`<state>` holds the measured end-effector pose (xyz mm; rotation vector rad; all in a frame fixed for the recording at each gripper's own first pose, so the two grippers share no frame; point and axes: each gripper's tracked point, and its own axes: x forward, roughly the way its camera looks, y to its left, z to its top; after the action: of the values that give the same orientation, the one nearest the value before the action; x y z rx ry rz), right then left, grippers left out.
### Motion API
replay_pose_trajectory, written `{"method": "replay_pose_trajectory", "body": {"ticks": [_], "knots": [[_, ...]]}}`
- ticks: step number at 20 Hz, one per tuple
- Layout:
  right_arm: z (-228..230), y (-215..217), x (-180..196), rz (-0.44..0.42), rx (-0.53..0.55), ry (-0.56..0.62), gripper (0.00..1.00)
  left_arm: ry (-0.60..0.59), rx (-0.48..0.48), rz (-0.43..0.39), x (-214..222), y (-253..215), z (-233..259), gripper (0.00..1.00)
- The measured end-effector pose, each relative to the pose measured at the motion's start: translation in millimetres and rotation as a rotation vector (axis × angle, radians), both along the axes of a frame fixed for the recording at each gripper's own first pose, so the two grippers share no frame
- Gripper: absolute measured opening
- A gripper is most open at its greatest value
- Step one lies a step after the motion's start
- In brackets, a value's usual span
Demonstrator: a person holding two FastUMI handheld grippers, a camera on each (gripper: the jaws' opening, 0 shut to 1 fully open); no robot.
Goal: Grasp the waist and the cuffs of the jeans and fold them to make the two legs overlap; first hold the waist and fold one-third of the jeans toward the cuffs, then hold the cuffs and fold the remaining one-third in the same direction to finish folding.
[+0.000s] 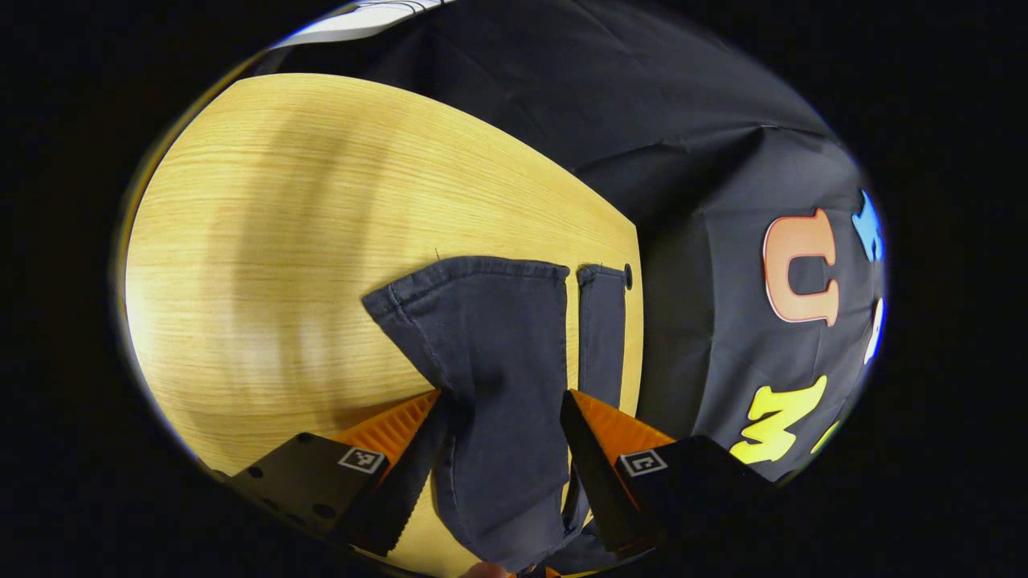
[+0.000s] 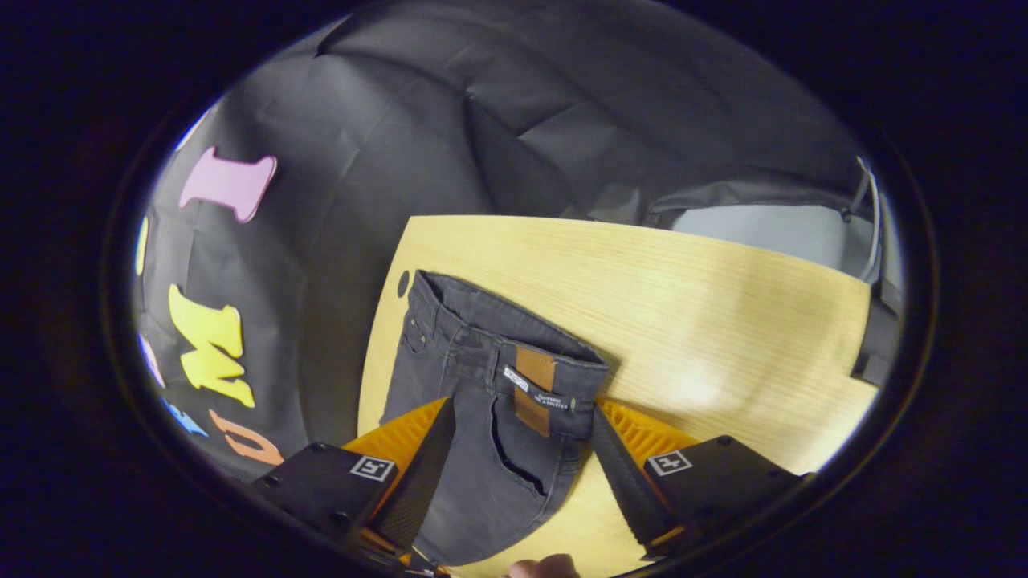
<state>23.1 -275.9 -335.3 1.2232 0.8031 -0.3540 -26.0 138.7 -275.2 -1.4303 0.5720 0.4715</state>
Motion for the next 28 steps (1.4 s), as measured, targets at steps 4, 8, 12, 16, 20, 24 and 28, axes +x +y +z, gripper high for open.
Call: {"method": "replay_pose_trajectory", "body": {"ticks": [4, 8, 12, 16, 20, 24, 28], "knots": [[-12.8, 12.3, 18.0, 0.014, -0.05, 0.063, 0.86, 0.021, -0.022, -0.022, 6.0, -4.5, -8.0, 0.74], [-23.8, 10.2, 10.6, -0.018, -0.026, 0.148, 0.24, 0.063, -0.052, -0.016, 6.7, -7.1, -19.1, 0.3], [-20.3, 17.5, 15.0, -0.073, 0.094, 0.136, 0.1, 0.027, -0.048, -0.039, 12.3, -10.0, -2.3, 0.07], [12.5, 10.5, 12.0, -0.044, 0.106, 0.107, 0.08, 0.072, -0.037, -0.061, 7.2, -11.0, 15.8, 0.04], [52.4, 15.4, 29.3, 0.01, 0.111, 0.064, 0.08, 0.114, -0.027, -0.089, 9.9, -6.0, 44.7, 0.04], [100.5, 19.9, 63.9, 0.05, 0.133, -0.001, 0.08, 0.114, -0.061, -0.114, 32.8, 1.1, 72.9, 0.04], [132.5, 19.8, 106.8, 0.074, 0.158, -0.025, 0.08, 0.131, -0.008, -0.205, 68.1, 9.6, 87.9, 0.04]]}}
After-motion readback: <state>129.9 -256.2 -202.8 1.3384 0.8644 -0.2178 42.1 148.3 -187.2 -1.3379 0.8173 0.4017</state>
